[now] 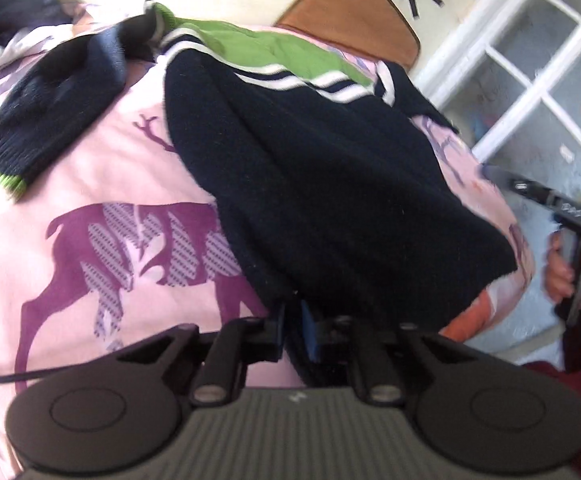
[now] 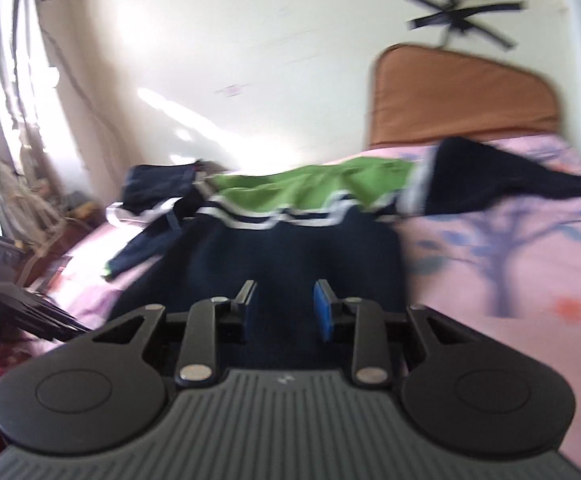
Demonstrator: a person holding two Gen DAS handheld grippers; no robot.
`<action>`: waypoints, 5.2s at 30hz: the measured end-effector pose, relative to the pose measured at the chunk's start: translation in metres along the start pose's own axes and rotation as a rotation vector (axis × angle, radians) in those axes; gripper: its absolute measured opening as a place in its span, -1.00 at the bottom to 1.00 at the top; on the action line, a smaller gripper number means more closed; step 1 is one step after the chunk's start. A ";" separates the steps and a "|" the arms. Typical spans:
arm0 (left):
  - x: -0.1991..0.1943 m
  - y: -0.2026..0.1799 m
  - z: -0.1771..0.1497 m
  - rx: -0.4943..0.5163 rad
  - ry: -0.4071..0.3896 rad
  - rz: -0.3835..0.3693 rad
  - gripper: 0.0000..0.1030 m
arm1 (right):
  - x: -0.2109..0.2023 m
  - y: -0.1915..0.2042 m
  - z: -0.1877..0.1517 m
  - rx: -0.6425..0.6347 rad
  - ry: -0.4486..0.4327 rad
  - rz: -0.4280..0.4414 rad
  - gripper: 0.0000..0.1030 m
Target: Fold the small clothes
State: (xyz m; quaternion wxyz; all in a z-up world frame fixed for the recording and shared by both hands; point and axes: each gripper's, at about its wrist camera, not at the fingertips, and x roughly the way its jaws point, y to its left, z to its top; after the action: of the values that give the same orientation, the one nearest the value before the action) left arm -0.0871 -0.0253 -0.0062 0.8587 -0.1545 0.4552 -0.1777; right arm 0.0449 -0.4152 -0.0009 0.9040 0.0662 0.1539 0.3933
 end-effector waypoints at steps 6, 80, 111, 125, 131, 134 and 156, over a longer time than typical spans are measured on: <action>-0.051 0.027 -0.016 -0.101 -0.109 0.073 -0.82 | 0.104 0.066 0.001 -0.045 0.192 0.305 -0.32; 0.116 0.115 0.259 -0.155 -0.443 0.234 -0.62 | 0.151 0.007 0.086 -0.966 -0.053 -0.660 -0.47; 0.120 0.116 0.264 -0.098 -0.389 0.335 -0.15 | 0.132 -0.102 0.089 0.235 -0.019 -0.434 -0.77; 0.112 0.072 0.258 0.086 -0.441 0.195 -0.19 | 0.013 -0.211 0.047 0.882 -0.365 -0.600 -0.29; 0.133 0.079 0.260 0.076 -0.331 0.249 -0.24 | 0.039 -0.235 0.042 0.937 -0.383 -0.602 -0.58; 0.132 0.085 0.260 0.045 -0.323 0.227 -0.24 | 0.032 -0.221 0.066 0.884 -0.453 -0.586 -0.85; 0.089 0.135 0.275 -0.188 -0.398 0.004 -0.09 | 0.321 0.088 0.084 -0.484 0.163 -0.051 -0.68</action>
State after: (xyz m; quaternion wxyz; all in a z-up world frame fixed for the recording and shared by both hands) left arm 0.2110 0.0832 0.0195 0.9137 -0.2651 0.2918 -0.0990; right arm 0.2187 -0.1204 0.0271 0.8878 -0.1881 0.1290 0.3997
